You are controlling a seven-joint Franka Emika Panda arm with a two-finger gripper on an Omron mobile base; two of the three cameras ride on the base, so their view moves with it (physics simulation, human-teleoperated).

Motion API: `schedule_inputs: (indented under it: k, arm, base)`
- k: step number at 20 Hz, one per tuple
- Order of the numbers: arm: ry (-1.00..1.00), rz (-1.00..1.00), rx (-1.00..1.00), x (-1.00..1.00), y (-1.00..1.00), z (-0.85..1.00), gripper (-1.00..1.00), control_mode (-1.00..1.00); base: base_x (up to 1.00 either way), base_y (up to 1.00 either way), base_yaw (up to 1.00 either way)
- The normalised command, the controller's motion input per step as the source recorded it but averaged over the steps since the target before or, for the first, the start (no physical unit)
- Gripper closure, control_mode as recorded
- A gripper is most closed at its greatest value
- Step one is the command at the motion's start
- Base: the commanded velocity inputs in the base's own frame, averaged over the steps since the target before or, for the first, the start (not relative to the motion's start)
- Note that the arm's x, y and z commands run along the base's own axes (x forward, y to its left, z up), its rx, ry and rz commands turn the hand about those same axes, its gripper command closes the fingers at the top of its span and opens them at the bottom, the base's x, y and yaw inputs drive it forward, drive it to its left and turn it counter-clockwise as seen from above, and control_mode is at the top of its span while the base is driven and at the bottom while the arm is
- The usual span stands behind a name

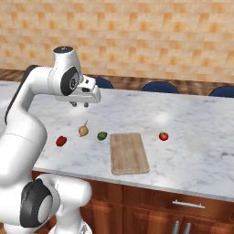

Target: Place the avocado, onion, tomato, and bell pepper on the cutting board.

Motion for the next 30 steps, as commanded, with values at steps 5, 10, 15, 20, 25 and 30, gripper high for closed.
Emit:
schedule_inputs:
  k: [5, 10, 15, 20, 25, 30]
  arm:
    - [0.00, 0.00, 0.00, 0.15, 0.07, -0.05, -1.00, -1.00]
    - [0.00, 0.00, 0.00, 0.25, 0.07, -0.13, -1.00, -1.00]
    - [0.08, 0.00, 0.00, -0.03, 0.28, -0.31, -1.00, -1.00]
    - [0.03, 0.00, 0.00, -0.39, 0.40, -0.38, -1.00, -1.00]
    - [0.00, 0.00, 0.00, -0.48, 0.41, -0.41, -1.00, -1.00]
    - [0.01, 0.00, 0.03, -0.24, 0.43, -0.49, -1.00, -1.00]
  base:
    - [0.00, 0.00, 0.00]
    - [0.00, 0.00, 0.00]
    - [0.00, 0.00, 0.00]
    - [0.00, 0.00, 0.00]
    - [0.00, 0.00, 0.00]
    - [0.00, 0.00, 0.00]
